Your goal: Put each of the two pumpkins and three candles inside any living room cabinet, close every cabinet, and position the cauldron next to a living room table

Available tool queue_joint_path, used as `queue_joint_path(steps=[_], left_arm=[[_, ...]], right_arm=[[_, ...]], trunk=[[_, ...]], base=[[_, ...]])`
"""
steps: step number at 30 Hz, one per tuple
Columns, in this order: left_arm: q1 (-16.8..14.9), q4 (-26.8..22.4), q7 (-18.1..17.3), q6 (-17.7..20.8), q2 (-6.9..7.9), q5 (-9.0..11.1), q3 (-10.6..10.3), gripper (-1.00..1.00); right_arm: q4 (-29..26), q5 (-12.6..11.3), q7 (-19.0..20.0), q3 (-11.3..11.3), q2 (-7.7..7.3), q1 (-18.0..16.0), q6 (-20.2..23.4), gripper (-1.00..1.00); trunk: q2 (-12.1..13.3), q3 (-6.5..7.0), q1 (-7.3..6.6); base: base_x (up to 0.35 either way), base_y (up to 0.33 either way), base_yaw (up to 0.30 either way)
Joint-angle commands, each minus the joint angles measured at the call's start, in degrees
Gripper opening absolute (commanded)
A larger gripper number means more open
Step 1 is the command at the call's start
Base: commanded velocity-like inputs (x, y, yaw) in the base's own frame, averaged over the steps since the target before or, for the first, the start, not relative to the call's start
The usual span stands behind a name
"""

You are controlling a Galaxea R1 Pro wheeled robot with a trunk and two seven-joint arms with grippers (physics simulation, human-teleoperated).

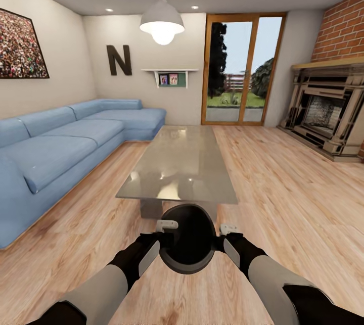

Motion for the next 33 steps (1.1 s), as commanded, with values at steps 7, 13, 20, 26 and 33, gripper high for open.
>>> queue_joint_path(steps=[7, 13, 20, 26, 33], left_arm=[[-0.03, -0.08, 0.36, 0.17, 0.0, 0.77, -0.31, -1.0], [-0.03, -0.1, 0.38, 0.17, 0.0, 0.77, -0.31, -1.0], [-0.03, -0.08, 0.44, 0.17, 0.0, 0.77, -0.31, -1.0], [-0.03, -0.06, 0.45, 0.17, 0.0, 0.77, -0.31, -1.0], [-0.03, -0.06, 0.53, 0.17, 0.0, 0.77, -0.31, -1.0]], right_arm=[[-0.28, -1.41, -0.15, -1.15, 0.07, -0.08, 0.27, -1.0], [-0.28, -1.41, -0.16, -1.18, 0.07, -0.07, 0.28, -1.0], [-0.28, -1.41, -0.08, -1.17, 0.07, -0.06, 0.24, -1.0], [-0.28, -1.41, -0.08, -1.18, 0.07, -0.08, 0.23, -1.0], [-0.28, -1.41, -0.09, -1.17, 0.07, -0.06, 0.2, -1.0]], trunk=[[-0.04, -0.69, -0.02], [-0.04, -1.23, -0.02], [-0.04, -1.87, -0.02], [-0.04, -2.42, -0.02], [-0.04, -3.06, -0.02]], base=[[0.0, 0.0, 0.0], [0.0, 0.0, 0.0], [0.0, 0.0, 0.0], [0.0, 0.0, 0.0], [0.0, 0.0, 0.0]])
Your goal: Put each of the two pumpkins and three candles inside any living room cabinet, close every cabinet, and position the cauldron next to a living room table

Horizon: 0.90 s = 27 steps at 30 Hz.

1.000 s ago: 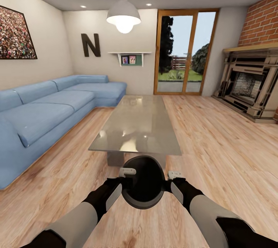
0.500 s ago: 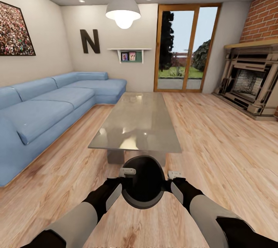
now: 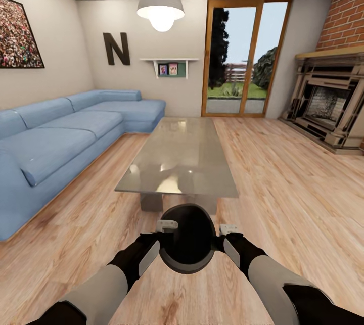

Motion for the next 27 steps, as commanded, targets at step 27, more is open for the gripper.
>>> queue_joint_path(steps=[27], left_arm=[[-0.03, -0.08, 0.36, 0.14, 0.0, 0.75, -0.3, -1.0]], right_arm=[[-0.28, -1.3, -0.16, -1.12, 0.07, -0.06, 0.25, -1.0]], trunk=[[-0.03, -2.53, -0.02]], base=[[0.0, 0.0, 0.0]])
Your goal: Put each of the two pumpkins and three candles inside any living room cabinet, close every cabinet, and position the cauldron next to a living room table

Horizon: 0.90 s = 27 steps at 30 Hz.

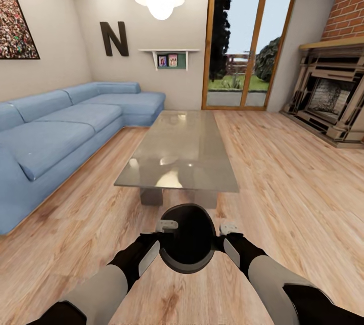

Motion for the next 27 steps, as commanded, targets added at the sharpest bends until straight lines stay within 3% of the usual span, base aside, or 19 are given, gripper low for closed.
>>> queue_joint_path(steps=[1, 27], left_arm=[[-0.03, -0.08, 0.36, 0.18, 0.0, 0.69, -0.3, -1.0], [-0.03, -0.08, 0.36, 0.12, 0.0, 0.69, -0.3, -1.0]], right_arm=[[-0.26, -1.27, -0.1, -0.98, 0.07, -0.04, 0.26, -1.0], [-0.26, -1.27, -0.1, -1.06, 0.06, -0.06, 0.26, -1.0]], trunk=[[-0.03, -0.14, -0.02], [-0.03, -2.53, -0.02]], base=[[0.0, 0.0, 0.0], [0.0, 0.0, 0.0]])
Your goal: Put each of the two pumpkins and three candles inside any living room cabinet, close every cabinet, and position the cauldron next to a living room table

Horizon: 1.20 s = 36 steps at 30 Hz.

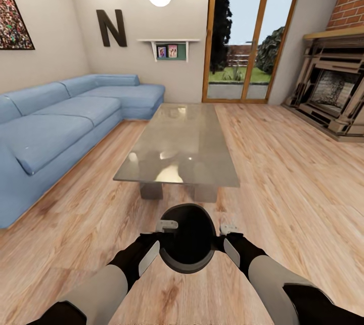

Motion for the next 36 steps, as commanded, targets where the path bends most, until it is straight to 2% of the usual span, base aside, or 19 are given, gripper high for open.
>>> queue_joint_path(steps=[1, 36], left_arm=[[-0.03, -0.08, 0.36, 0.17, 0.0, 0.77, -0.32, -1.0], [-0.03, -0.08, 0.36, 0.16, 0.0, 0.77, -0.32, -1.0]], right_arm=[[-0.26, -1.27, -0.1, -1.0, 0.07, -0.04, 0.26, -1.0], [-0.26, -1.28, -0.1, -1.0, 0.04, -0.03, 0.25, -1.0]], trunk=[[-0.03, -0.14, -0.02], [-0.03, -3.35, -0.02]], base=[[0.0, 0.0, 0.0], [0.0, 0.0, 0.0]])
